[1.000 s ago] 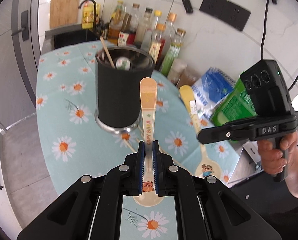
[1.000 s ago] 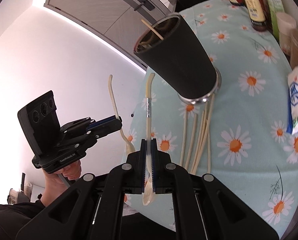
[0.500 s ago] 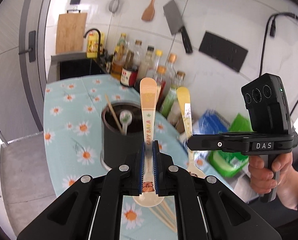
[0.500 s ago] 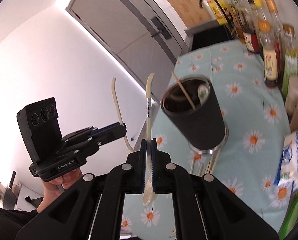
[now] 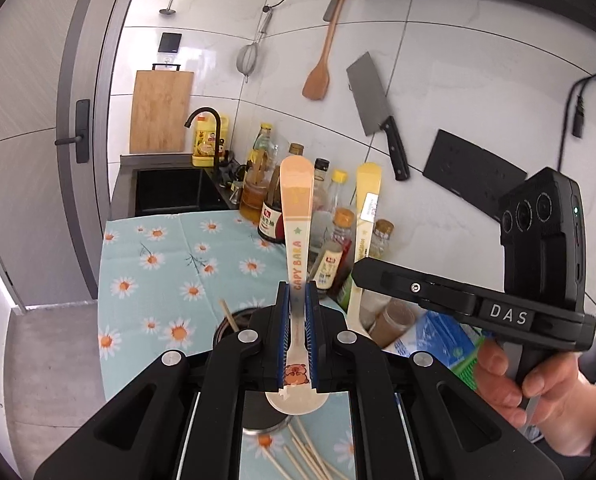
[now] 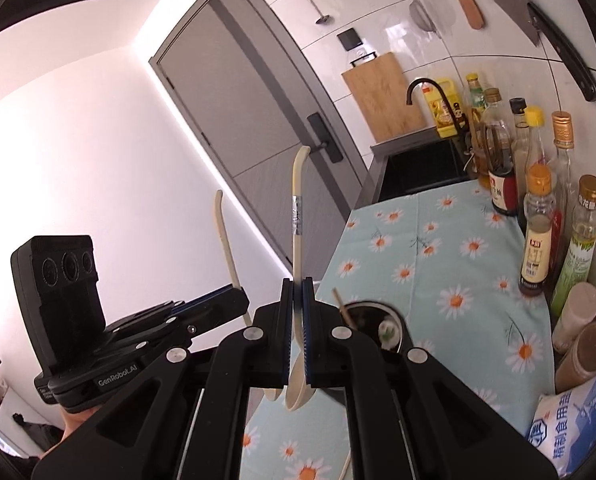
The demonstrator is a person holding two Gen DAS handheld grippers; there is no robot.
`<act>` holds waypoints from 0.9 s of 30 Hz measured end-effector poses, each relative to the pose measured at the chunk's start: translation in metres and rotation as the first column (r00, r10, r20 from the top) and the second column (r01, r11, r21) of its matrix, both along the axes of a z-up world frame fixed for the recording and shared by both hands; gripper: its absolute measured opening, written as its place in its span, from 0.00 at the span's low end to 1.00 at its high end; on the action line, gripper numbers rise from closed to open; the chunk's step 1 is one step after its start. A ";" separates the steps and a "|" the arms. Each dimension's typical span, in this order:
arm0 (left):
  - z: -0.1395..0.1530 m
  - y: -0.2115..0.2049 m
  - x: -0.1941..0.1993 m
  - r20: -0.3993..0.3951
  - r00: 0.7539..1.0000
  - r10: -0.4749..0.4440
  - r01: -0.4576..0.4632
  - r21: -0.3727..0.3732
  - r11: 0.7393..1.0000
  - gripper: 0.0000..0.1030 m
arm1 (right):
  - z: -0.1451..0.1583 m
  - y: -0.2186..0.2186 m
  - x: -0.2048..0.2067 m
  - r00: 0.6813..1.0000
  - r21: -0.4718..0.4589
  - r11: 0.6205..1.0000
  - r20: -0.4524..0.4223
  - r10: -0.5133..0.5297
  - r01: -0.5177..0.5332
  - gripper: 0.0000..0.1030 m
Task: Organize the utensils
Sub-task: 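Lift the bear spoon with the left gripper while the right gripper carries its spoon to the holder, then drop the spoons into the black holder and open both grippers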
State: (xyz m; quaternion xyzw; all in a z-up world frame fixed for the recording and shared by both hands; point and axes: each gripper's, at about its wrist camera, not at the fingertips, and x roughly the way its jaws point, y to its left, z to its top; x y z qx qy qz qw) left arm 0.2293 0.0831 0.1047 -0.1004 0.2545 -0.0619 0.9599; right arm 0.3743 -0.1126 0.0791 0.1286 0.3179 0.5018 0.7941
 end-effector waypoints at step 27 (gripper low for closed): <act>-0.054 0.023 0.058 -0.094 0.991 0.096 -0.099 -0.027 0.995 0.31 | -0.056 0.025 0.057 0.995 -0.024 1.000 -0.099 0.005 -0.008 0.28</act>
